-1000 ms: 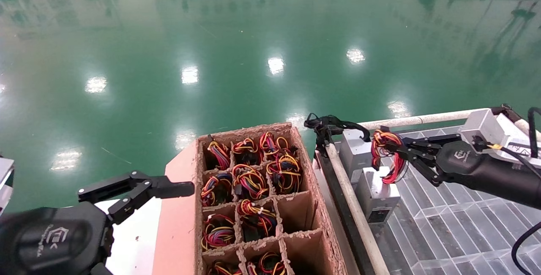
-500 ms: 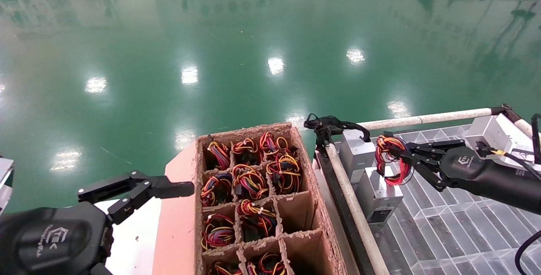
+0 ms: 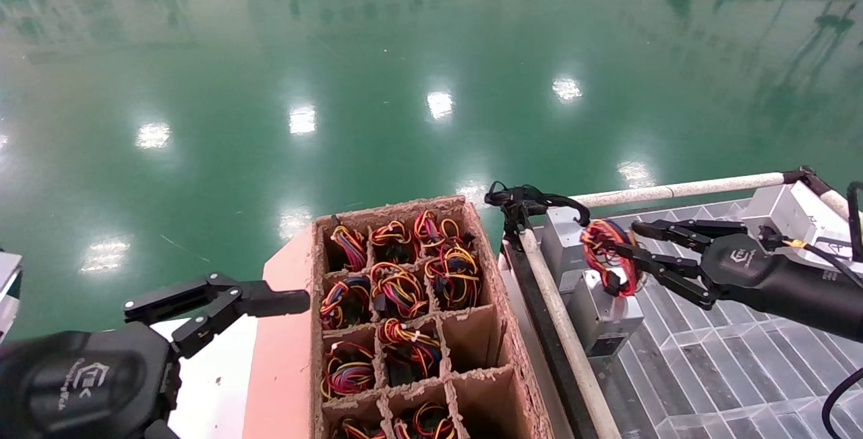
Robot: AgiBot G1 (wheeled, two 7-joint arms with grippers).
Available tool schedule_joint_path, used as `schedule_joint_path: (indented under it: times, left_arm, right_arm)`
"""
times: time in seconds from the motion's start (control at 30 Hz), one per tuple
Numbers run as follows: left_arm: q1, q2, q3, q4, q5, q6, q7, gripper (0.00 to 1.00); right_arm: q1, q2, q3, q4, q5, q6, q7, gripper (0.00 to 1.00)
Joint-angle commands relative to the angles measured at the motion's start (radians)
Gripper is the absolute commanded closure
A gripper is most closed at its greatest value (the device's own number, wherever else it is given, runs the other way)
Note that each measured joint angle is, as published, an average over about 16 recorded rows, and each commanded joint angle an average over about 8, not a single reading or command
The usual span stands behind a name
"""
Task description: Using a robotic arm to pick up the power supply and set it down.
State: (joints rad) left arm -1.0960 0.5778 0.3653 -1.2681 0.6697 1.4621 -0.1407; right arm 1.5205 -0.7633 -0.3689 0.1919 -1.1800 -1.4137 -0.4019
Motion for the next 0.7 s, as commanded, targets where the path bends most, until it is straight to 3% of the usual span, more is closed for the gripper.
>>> schedule_joint_path:
  times: [0.03, 0.47, 0.7]
  left_arm:
    - [0.0, 0.0, 0.0, 0.0, 0.0, 0.0, 0.0, 0.0]
    - [0.0, 0.0, 0.0, 0.0, 0.0, 0.0, 0.0, 0.0]
    - [0.0, 0.0, 0.0, 0.0, 0.0, 0.0, 0.0, 0.0]
  right_arm:
    - [-0.001, 0.0, 0.0, 0.001, 0.0, 0.0, 0.0, 0.0]
    - [-0.017, 0.027, 0.028, 0.012, 0.049, -0.084, 0.017, 0.0]
    - [-0.056, 0.04, 0.038, 0.092, 0.09, -0.1, 0.059, 0.0]
